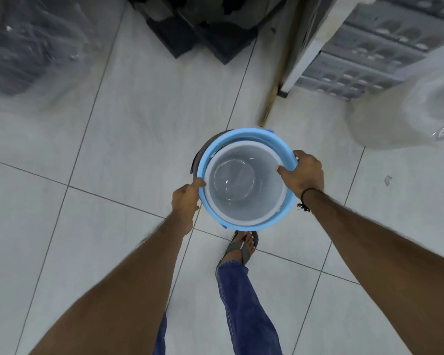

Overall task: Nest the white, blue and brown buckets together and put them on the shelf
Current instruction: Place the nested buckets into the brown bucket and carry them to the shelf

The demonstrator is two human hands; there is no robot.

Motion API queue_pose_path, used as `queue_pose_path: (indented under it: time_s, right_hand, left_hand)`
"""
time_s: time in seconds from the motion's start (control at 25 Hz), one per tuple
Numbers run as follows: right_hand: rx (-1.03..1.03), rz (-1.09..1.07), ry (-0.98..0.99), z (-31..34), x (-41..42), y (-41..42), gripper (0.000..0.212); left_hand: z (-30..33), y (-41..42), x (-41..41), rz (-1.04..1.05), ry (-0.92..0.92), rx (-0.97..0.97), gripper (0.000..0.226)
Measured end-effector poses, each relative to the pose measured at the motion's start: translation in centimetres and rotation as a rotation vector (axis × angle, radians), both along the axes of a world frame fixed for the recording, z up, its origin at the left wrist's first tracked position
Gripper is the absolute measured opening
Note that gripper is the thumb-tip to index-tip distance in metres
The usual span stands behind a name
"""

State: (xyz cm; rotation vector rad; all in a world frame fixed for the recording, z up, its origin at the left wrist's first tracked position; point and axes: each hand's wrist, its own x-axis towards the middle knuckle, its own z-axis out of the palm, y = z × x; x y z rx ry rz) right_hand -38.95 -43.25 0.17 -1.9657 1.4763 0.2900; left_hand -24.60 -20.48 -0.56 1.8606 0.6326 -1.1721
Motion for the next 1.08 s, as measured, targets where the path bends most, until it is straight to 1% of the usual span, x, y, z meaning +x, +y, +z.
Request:
queue_pose_path:
  time_s: [0.04,0.16,0.24,0.36,0.4,0.52,0.68,0.8,0.92,1.0,1.08]
  right_hand:
    - [-0.012,0.005,-0.003,-0.7,-0.2,-0.1,0.042]
    - [-0.039,0.045,-0.021,-1.3,-0.5,-0.3,0.047]
    - [-0.038,0.072,-0.019,-1.2,-0.7,-0.5,0.048]
    - [-0.034,0.095,-0.014,-0.8,-0.5,-1.0,0.047]
    - [-0.031,0.095,-0.013,-0.7,-0.5,-1.1,0.047]
    - [-0.035,0.112,-0.015,-0.5,-1.0,-0.9,0.045]
    - [-0.053,0.145,-0.009,-0.5,-1.8,-0.7,0.039]
    - [-0.037,0.113,-0.028,-0.3,-2.5,-0.6,0.038]
    - [-0.032,0.096,-0.048,-0.2,-3.2,-0.8,0.038]
    - [-0.035,0.086,-0.039,-0.3,-3.8,-0.8,0.036]
    - [-0.020,0.081,-0.013,-0.4,-4.2,-0.7,0.036]
  left_hand:
    - [-0.2,-0.6,-0.5,0.020,0.034,-0.012,0.034]
    - [0.1,-1.6,-1.1,0.116,0.209,-0.148,0.036]
    - [0.4,-1.4,-1.2,0.146,0.263,-0.145,0.034]
    - [0.9,-0.5,-0.7,0.133,0.306,-0.114,0.029]
    - [0.9,-0.1,-0.7,0.144,0.326,-0.127,0.031]
    - [0.8,-0.4,-1.3,0.169,0.390,-0.194,0.053]
    - [0.3,-2.5,-2.1,0.115,0.387,-0.185,0.050]
    - [-0.1,-2.7,-2.4,0.144,0.414,-0.075,0.065]
    - [-0.6,-1.8,-2.9,0.150,0.425,-0.053,0.071]
    - [-1.0,-1.4,-3.7,0.147,0.385,-0.014,0.073]
    - [-1.6,-0.9,-4.6,0.161,0.270,0.096,0.063]
